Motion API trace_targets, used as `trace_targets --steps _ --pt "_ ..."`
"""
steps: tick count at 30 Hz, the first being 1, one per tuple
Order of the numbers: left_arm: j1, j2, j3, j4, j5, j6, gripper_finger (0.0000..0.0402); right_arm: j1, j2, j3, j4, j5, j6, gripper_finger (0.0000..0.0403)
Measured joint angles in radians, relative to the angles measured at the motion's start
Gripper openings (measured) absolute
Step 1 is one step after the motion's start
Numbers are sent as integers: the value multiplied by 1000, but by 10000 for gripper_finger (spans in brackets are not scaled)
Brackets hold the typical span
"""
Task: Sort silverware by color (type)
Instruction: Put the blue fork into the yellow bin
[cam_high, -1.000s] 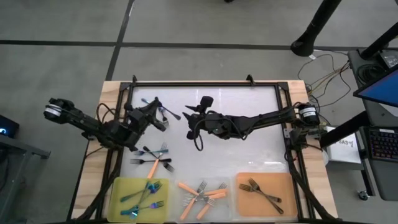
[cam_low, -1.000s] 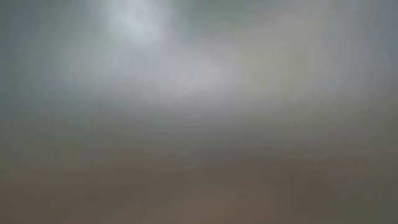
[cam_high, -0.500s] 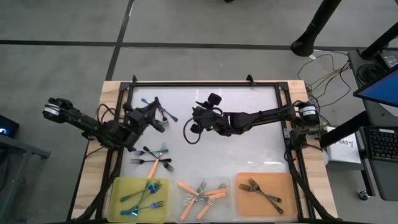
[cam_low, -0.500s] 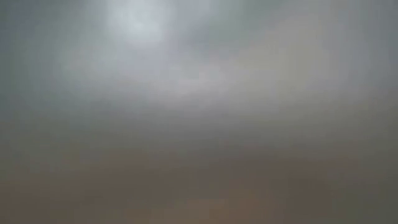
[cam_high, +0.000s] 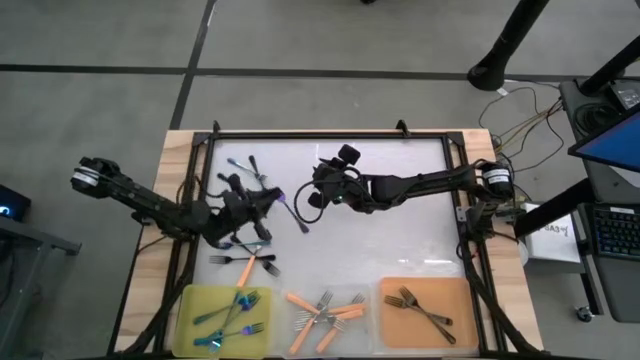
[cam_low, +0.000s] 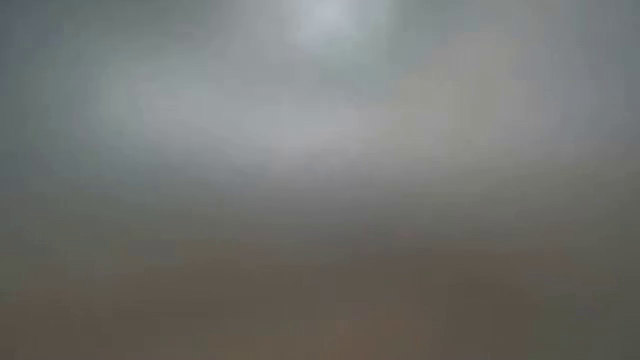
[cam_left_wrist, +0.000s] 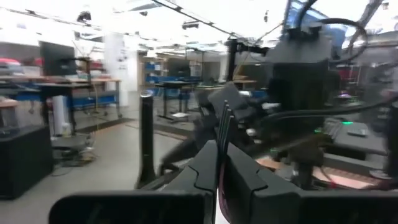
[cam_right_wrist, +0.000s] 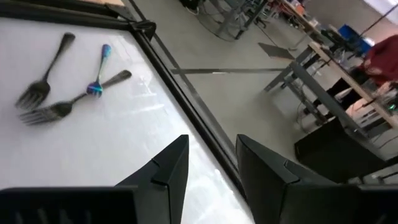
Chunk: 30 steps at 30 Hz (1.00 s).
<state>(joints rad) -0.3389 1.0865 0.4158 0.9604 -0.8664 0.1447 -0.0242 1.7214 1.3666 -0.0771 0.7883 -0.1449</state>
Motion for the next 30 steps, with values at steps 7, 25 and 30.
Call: trace_targets --steps 7,25,30 --pt "-3 7 141 -405 4 -92 0 -29 -70 0 -52 -2 -37 123" --pt "-31 296 1091 -1994 454 -444 0 -78 -134 1 -403 -11 152 124" --pt "-91 392 1236 -2196 520 -549 0 -89 -117 0 -468 -10 179 118"
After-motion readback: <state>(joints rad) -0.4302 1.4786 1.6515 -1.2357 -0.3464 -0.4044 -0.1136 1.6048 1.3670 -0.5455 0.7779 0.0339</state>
